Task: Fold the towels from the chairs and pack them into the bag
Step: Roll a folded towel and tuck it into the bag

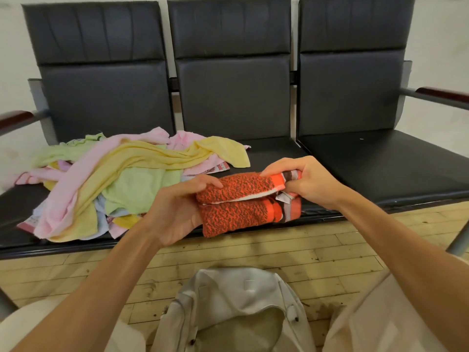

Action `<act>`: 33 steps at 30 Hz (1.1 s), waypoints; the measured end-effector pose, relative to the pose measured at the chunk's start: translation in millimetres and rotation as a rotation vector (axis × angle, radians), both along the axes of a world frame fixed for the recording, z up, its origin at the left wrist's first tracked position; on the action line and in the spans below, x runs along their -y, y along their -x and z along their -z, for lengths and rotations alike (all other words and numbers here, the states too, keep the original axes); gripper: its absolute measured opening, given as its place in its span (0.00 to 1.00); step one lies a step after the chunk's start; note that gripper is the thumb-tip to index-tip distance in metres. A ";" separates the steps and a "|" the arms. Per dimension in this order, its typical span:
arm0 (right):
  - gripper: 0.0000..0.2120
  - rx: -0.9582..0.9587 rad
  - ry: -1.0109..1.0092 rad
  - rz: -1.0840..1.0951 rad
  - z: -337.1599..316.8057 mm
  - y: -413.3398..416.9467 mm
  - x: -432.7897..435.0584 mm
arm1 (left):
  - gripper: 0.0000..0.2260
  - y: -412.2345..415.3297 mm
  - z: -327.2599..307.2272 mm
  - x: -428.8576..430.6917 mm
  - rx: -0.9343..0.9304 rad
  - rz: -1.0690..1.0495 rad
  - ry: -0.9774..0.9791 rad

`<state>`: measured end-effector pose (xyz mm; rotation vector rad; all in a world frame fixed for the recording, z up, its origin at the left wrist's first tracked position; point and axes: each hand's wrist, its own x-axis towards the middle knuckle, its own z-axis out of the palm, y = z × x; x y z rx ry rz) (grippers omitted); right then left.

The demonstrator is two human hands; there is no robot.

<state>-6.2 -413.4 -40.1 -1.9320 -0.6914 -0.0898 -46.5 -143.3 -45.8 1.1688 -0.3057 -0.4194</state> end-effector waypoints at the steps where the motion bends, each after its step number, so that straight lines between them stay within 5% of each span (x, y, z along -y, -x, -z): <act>1: 0.23 -0.017 0.019 -0.005 0.8 0.7 0.6 | 0.05 0.0 1.1 1.4 -0.012 -0.059 -0.056; 6: 0.18 -0.327 -0.027 -0.142 -0.8 4.5 -1.1 | 0.08 -2.1 6.2 9.8 0.103 -0.314 -0.271; 10: 0.18 -0.240 0.246 -0.072 -3.3 7.7 -7.1 | 0.27 -1.4 4.2 3.1 0.305 -0.322 -0.391; 15: 0.24 -0.354 0.481 -0.190 -2.7 13.3 -23.8 | 0.31 1.8 4.2 3.1 0.495 -0.278 -0.557; 24: 0.14 -0.021 0.741 -0.089 10.7 5.4 -27.5 | 0.29 0.8 12.1 8.9 0.681 -0.233 -0.970; 29: 0.10 0.056 0.802 -0.119 28.5 9.6 -35.6 | 0.20 2.3 21.2 11.2 0.463 0.117 -1.138; 33: 0.09 0.335 0.920 -0.034 34.0 15.7 -53.9 | 0.19 -7.2 29.2 8.2 0.273 0.211 -1.117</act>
